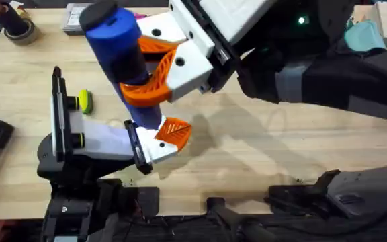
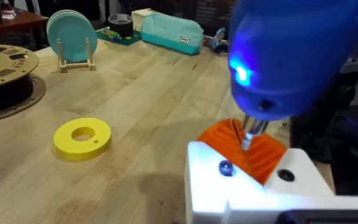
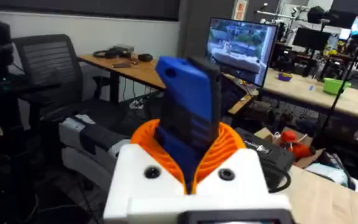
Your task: Pick up the gripper from the table and insert it into the empty holder that is missing its gripper. Then pick up a screw, insert it into the mounting hole, and use the screwdriver to tighten it. Finally, clean up the table by picking up the vegetable and placing it into the bucket.
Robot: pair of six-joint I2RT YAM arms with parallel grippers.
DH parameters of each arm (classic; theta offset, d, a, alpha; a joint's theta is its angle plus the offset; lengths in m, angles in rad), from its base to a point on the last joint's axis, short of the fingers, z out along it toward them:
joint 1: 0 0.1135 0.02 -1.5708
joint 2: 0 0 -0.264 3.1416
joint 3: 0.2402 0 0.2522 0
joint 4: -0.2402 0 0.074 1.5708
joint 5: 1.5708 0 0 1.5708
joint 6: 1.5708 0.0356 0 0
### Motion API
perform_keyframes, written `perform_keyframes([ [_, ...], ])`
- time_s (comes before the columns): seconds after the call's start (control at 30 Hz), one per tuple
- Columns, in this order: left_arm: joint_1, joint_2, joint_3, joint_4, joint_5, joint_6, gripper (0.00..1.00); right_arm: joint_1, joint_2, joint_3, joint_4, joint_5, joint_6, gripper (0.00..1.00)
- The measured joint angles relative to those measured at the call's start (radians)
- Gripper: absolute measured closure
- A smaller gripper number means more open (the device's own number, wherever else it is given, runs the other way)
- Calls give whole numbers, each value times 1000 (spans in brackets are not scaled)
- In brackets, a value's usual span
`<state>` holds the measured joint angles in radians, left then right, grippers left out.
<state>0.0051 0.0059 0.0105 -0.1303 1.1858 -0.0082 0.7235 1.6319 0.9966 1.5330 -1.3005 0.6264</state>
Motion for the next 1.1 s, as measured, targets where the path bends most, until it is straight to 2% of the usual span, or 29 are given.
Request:
perform_keyframes([
  [0.33,0,0,0,0,0,0,998,0,0,0,-52,3,-39,976],
  [1.1,0,0,0,0,0,0,998,-11,0,-1,-56,10,-51,976],
])
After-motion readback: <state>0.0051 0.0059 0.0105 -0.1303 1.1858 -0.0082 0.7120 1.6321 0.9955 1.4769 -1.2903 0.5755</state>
